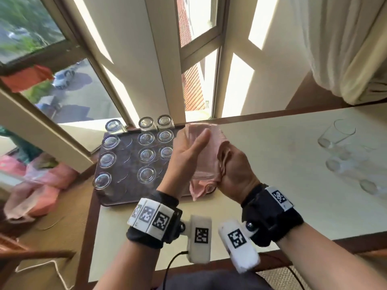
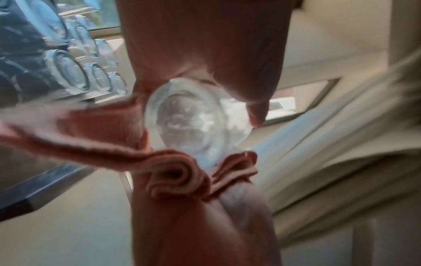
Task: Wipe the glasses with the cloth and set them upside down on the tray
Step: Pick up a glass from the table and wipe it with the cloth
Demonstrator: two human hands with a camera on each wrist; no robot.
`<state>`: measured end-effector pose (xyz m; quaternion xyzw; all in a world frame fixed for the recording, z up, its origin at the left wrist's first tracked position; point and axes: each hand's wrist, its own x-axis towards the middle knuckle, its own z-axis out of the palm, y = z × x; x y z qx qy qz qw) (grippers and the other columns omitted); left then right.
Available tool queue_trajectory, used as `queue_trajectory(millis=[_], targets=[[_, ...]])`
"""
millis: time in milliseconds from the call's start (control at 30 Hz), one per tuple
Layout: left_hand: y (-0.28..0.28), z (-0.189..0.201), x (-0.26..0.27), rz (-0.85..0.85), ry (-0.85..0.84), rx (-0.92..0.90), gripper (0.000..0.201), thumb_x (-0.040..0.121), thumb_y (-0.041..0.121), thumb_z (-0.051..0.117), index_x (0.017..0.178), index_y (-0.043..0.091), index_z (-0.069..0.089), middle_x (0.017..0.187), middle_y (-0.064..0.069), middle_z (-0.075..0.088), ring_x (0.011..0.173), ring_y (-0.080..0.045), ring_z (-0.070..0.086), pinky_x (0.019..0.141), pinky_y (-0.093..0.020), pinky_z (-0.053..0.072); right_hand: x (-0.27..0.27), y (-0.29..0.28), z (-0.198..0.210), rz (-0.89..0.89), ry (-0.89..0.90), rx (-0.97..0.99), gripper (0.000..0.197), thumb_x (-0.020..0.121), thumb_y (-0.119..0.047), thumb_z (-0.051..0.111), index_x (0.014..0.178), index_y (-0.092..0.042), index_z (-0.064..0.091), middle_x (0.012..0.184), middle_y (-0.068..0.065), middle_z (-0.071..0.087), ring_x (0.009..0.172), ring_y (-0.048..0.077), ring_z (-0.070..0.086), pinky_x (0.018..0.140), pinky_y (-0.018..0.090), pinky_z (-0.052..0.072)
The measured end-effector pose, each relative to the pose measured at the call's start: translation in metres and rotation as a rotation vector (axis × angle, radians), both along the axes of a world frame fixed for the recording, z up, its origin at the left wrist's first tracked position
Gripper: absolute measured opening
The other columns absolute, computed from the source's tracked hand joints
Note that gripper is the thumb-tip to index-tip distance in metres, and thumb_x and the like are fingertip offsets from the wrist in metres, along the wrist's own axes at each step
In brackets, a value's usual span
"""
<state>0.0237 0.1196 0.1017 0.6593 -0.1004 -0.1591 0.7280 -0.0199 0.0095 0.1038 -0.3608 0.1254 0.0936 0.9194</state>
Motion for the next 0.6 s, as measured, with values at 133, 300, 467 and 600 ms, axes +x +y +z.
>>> queue_trajectory(millis=[133,300,467,600], targets=[[0.007,0.001,0.002,-0.026,0.105,-0.103,0.077,0.07,0.069,0.074,0.122,0.016,0.058,0.111,-0.012,0.062,0.097,-0.025,0.064,0.088,-0.047,0.057,0.001,0.003,-0.003,0.0,0.031,0.041,0.049,0.107,-0.039,0.028,0.143,-0.013,0.051,0.14,0.018,0.057,0.129,0.037,0.054,0.102,0.053,0.047],[-0.004,-0.005,0.001,0.149,-0.005,0.032,0.074,0.09,0.065,0.056,0.146,0.019,0.039,0.132,0.001,0.06,0.115,-0.009,0.064,0.095,-0.036,0.054,0.009,0.001,0.002,-0.133,-0.186,-0.531,0.045,0.109,-0.025,0.03,0.153,-0.022,0.033,0.143,0.004,0.055,0.119,0.018,0.063,0.097,0.038,0.055],[-0.012,-0.017,-0.011,0.052,0.032,0.011,0.101,0.081,0.062,0.069,0.155,0.015,0.02,0.149,-0.008,0.048,0.126,-0.01,0.057,0.104,-0.027,0.05,0.004,-0.003,-0.004,-0.034,-0.13,-0.474,0.042,0.108,-0.036,0.029,0.142,-0.02,0.046,0.135,0.006,0.061,0.119,0.018,0.063,0.104,0.046,0.05],[-0.006,-0.018,-0.009,-0.04,0.175,-0.073,0.08,0.068,0.078,0.068,0.125,0.023,0.059,0.122,-0.004,0.069,0.108,-0.015,0.069,0.087,-0.03,0.058,-0.008,-0.018,0.0,0.014,0.023,-0.05,0.046,0.105,-0.039,0.031,0.124,-0.012,0.062,0.113,0.016,0.069,0.102,0.031,0.067,0.095,0.046,0.053]])
